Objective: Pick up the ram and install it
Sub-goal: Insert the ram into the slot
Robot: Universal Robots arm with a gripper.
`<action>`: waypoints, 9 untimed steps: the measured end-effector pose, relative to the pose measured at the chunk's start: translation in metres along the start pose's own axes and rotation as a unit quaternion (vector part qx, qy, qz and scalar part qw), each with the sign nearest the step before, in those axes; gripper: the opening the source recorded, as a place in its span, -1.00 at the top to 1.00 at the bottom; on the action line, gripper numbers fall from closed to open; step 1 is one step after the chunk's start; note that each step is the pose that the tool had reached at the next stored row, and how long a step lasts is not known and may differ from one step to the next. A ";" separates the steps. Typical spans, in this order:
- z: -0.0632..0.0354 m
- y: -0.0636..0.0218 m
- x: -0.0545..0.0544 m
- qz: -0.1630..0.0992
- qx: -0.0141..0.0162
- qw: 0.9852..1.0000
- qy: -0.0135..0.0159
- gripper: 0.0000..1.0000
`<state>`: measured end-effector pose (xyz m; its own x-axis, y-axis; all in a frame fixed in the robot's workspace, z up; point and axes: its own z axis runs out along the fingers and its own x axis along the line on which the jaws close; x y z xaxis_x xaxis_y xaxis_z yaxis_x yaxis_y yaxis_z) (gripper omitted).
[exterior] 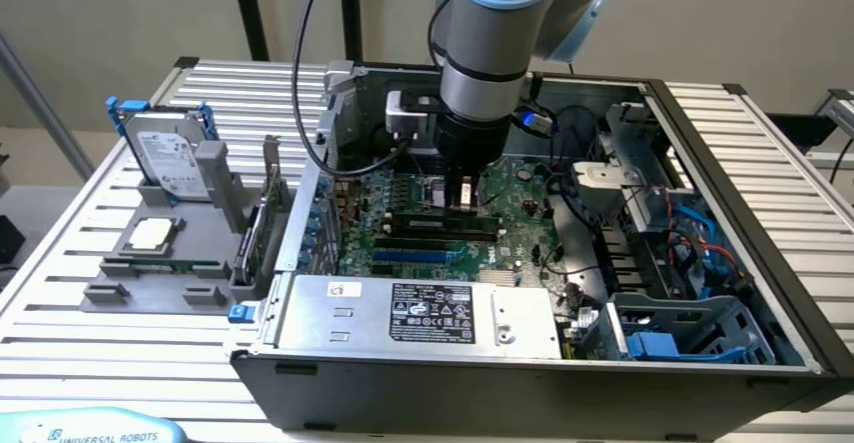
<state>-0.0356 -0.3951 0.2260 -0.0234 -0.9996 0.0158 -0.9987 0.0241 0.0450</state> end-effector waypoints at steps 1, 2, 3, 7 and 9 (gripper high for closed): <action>0.0003 0.0000 0.000 0.000 0.000 1.000 0.000 0.73; 0.0006 0.0000 0.000 0.000 0.000 1.000 0.000 0.73; 0.0010 0.0000 0.000 0.000 0.000 1.000 0.000 0.73; 0.0021 -0.0001 0.000 0.000 0.000 1.000 0.000 0.73; 0.0026 0.0001 0.000 0.000 0.000 1.000 0.000 0.73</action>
<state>-0.0358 -0.3951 0.2234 -0.0233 -0.9996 0.0159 -0.9987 0.0240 0.0451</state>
